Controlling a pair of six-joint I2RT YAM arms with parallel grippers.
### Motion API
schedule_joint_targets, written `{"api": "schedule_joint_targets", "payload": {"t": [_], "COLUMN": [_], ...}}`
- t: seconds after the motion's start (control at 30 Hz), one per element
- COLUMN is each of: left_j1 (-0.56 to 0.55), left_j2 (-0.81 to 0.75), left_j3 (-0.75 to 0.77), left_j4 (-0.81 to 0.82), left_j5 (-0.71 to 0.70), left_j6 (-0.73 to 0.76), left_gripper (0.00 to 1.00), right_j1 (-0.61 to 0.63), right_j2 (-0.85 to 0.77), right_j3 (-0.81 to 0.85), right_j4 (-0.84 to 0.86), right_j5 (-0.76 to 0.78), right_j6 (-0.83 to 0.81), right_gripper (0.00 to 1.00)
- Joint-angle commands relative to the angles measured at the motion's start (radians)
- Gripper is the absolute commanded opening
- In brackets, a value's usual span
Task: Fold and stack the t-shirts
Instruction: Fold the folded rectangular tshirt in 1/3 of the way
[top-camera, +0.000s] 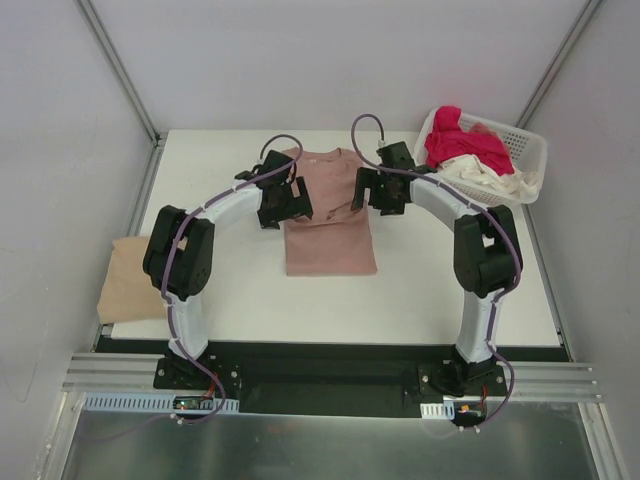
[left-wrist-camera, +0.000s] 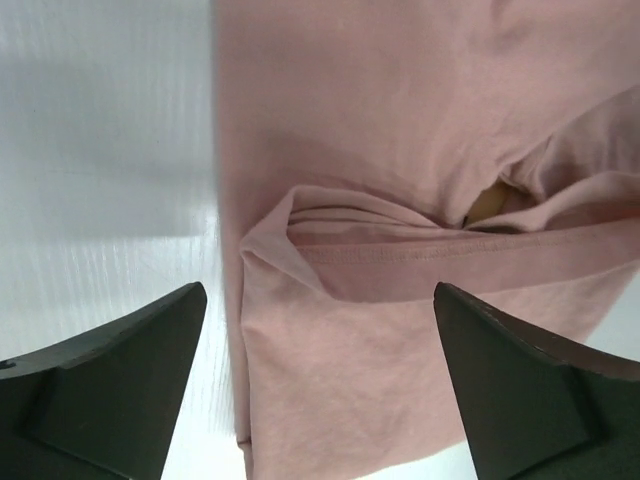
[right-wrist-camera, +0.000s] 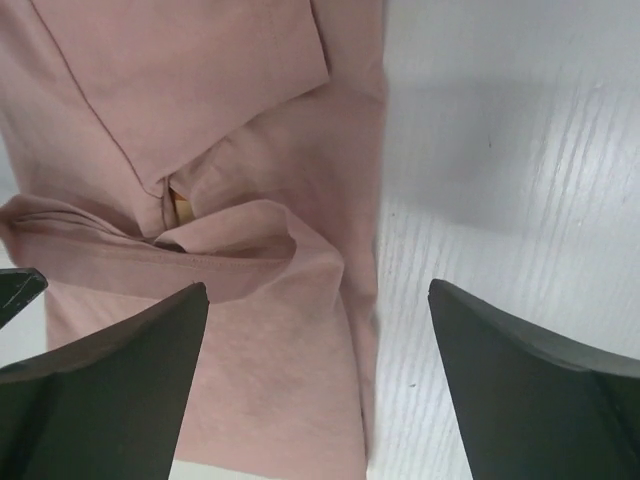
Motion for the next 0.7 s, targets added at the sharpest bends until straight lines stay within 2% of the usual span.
{"api": "schedule_joint_targets", "payload": {"t": [0.0,0.13,0.3,0.43,0.67], "left_j1": [0.009,0.000,-0.010,-0.012,-0.010], "left_j2": [-0.156,-0.279,-0.475,-0.626,-0.819], "left_j3": [-0.038,-0.145,-0.345,-0.533,-0.690], "left_j4": [-0.018,-0.015,-0.015,-0.017,-0.017], "left_j5": [0.064,0.063,0.049,0.026,0.046], "left_j6": [-0.007,-0.036,-0.074,-0.108,-0.160], "left_gripper": [0.99,0.99,0.99,0.99,0.99], "right_j1": [0.007,0.049,0.110,0.144,0.153], "right_j2": [-0.139,-0.248,-0.212,-0.141,0.052], "right_j3": [-0.050,-0.170,-0.196,-0.132,0.082], "right_j4": [-0.006,0.056,0.111,0.127,0.119], "right_j5": [-0.046,-0.102,-0.199,-0.211,-0.161], "right_j6": [-0.008,0.005,0.029,0.039,0.041], "right_gripper": [0.97,0.97,0.97,0.97,0.97]}}
